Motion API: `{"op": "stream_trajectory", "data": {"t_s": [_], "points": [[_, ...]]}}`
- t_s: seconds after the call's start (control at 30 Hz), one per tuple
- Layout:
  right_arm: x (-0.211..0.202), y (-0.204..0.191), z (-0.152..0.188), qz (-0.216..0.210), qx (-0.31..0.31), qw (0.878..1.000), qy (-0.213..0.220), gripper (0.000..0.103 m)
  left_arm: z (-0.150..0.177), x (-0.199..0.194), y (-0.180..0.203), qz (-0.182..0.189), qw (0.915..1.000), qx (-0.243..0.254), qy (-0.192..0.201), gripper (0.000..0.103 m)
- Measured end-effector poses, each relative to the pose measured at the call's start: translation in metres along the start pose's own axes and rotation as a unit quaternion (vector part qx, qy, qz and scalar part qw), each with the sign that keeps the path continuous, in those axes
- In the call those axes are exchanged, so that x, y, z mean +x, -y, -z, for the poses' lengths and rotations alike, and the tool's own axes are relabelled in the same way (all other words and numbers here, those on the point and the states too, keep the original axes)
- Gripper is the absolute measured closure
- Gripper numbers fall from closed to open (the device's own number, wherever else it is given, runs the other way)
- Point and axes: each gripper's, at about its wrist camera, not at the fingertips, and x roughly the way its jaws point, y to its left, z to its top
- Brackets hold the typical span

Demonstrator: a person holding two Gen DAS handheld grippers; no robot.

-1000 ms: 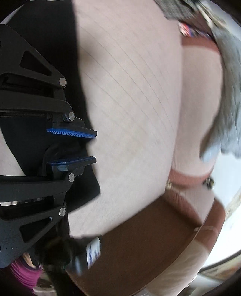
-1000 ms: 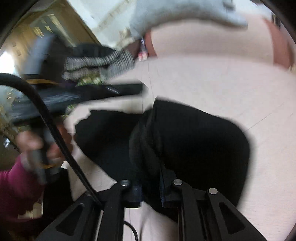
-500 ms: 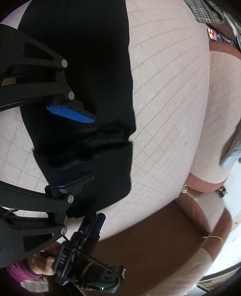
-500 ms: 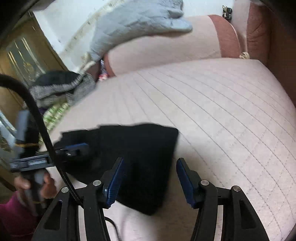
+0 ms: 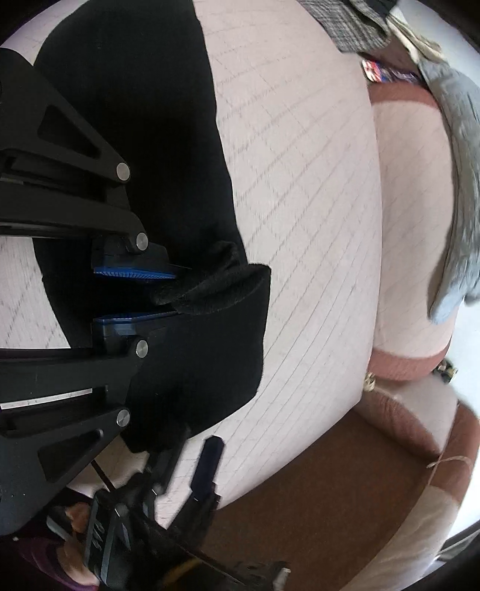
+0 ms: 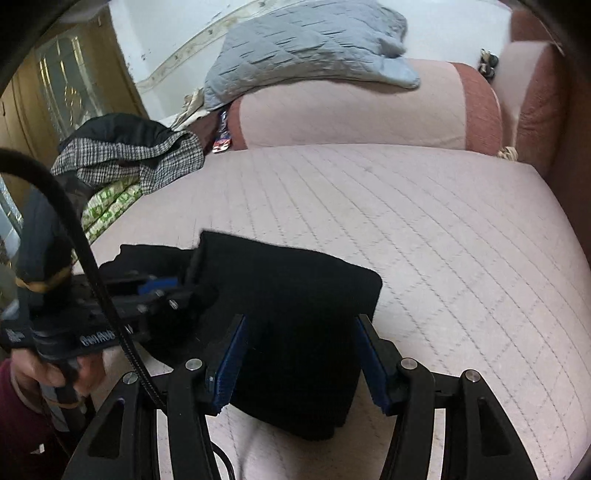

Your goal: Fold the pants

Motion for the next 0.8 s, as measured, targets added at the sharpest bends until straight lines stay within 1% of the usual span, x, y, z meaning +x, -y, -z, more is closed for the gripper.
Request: {"op": "stream_trajectory", "data": {"t_s": [0.07, 0.1, 0.17, 0.2, 0.27, 0.3, 0.37, 0.4, 0.5, 0.63, 0.8], "points": [[0.017, -0.008, 0.0, 0.02, -0.012, 1.0, -0.013, 0.047, 0.002, 0.005, -0.008, -0.004, 0.9999, -0.008, -0.008, 0.089], [0.027, -0.01, 0.002, 0.038, -0.019, 0.999, -0.025, 0.047, 0.005, 0.01, -0.01, -0.005, 0.9999, -0.01, -0.013, 0.089], [0.036, -0.011, 0.005, 0.059, -0.03, 0.997, -0.035, 0.047, 0.009, 0.013, -0.012, -0.005, 0.9998, -0.017, -0.009, 0.088], [0.037, -0.011, 0.007, 0.062, -0.034, 0.997, -0.035, 0.047, 0.01, 0.012, -0.012, -0.007, 0.9998, -0.02, -0.005, 0.086], [0.036, -0.01, 0.008, 0.063, -0.037, 0.997, -0.033, 0.047, 0.011, 0.01, -0.015, -0.015, 0.9994, -0.03, 0.0, 0.073], [0.034, -0.01, 0.007, 0.062, -0.035, 0.997, -0.035, 0.047, 0.01, 0.009, -0.018, -0.021, 0.999, -0.039, -0.003, 0.069], [0.03, -0.008, 0.006, 0.058, -0.029, 0.997, -0.036, 0.047, 0.01, 0.008, -0.023, -0.027, 0.9984, -0.049, -0.007, 0.055], [0.027, -0.008, 0.005, 0.053, -0.024, 0.998, -0.033, 0.047, 0.01, 0.007, -0.026, -0.032, 0.9979, -0.057, -0.007, 0.053], [0.018, -0.012, 0.002, 0.039, -0.018, 0.999, -0.018, 0.047, 0.011, 0.001, -0.033, -0.034, 0.9967, -0.073, -0.006, 0.052], [0.015, -0.029, 0.002, 0.027, -0.03, 0.999, -0.008, 0.047, 0.014, -0.009, -0.034, -0.048, 0.9963, -0.071, 0.002, 0.052], [0.033, -0.04, 0.004, 0.026, -0.038, 0.999, -0.024, 0.047, 0.021, -0.028, -0.038, -0.065, 0.9956, -0.066, 0.015, 0.052]]}}
